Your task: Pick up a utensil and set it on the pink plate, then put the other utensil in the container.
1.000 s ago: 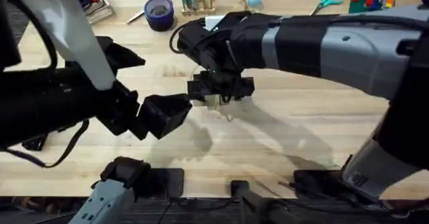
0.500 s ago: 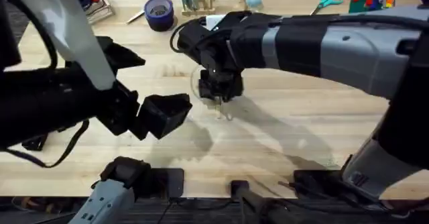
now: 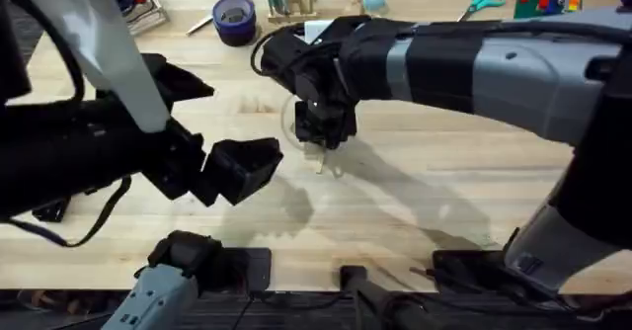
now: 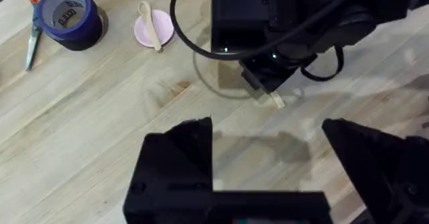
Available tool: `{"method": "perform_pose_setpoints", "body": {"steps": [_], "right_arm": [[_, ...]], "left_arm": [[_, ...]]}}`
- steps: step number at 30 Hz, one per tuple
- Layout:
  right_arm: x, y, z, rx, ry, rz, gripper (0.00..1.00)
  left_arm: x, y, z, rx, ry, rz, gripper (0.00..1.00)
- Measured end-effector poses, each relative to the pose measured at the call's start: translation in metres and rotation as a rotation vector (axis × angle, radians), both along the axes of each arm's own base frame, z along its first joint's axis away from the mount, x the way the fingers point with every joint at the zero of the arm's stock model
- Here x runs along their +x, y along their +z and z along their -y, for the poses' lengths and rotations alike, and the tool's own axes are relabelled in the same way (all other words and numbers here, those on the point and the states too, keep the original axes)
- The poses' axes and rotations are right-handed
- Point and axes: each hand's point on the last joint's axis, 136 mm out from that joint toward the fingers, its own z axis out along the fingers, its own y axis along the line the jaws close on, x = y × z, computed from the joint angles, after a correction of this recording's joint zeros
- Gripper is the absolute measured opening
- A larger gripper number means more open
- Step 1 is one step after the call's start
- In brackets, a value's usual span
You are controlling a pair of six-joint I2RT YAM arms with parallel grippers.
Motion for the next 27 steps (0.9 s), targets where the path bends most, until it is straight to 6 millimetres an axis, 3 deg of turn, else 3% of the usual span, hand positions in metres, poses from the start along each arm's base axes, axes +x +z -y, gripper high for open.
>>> {"method": "perform_pose_setpoints", "body": {"steps": [10,16,21,27], "right_arm": [[0.001,0.0,0.017,-0.022,0.007,-0.051,0.031],[0.027,0.008,0.044,-0.016,0.008,-0.039,0.032],[0.051,0.036,0.067,0.019,0.029,0.022,0.032],[0.062,0.091,0.081,0.072,0.142,0.157,0.032]], "left_arm": [[0.0,0.0,0.0,0.0,0.0,0.0,0.993],[-0.001,-0.001,0.0,0.002,0.0,-0.007,0.994],[-0.005,-0.005,-0.001,0.006,0.0,-0.028,0.994],[-0.011,-0.01,-0.002,0.013,0.0,-0.06,0.993]]}}
